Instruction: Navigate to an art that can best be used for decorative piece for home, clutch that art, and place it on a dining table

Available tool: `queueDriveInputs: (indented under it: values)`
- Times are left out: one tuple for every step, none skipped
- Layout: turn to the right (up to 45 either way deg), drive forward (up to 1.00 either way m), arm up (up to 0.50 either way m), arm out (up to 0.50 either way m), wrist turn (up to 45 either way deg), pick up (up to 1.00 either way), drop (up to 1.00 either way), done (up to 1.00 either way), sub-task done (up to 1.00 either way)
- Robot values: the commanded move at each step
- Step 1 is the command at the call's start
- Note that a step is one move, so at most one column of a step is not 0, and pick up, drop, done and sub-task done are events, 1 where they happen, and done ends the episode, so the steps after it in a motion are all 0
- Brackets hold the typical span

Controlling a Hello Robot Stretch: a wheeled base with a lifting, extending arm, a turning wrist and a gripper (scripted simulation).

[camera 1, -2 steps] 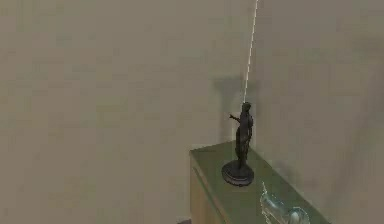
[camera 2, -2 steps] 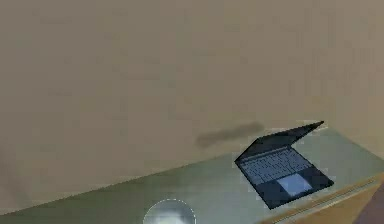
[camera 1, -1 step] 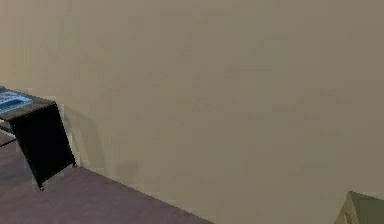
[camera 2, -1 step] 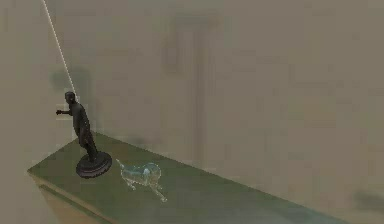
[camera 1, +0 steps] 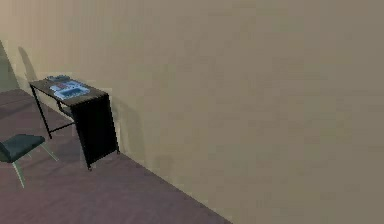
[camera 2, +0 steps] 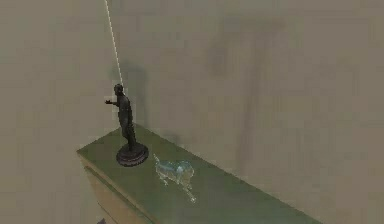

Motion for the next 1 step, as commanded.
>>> queueDriveInputs:
  values:
    - [0.0, 0.00, 0.50, 0.00, 0.0, 0.00, 0.00, 0.00, 0.00]
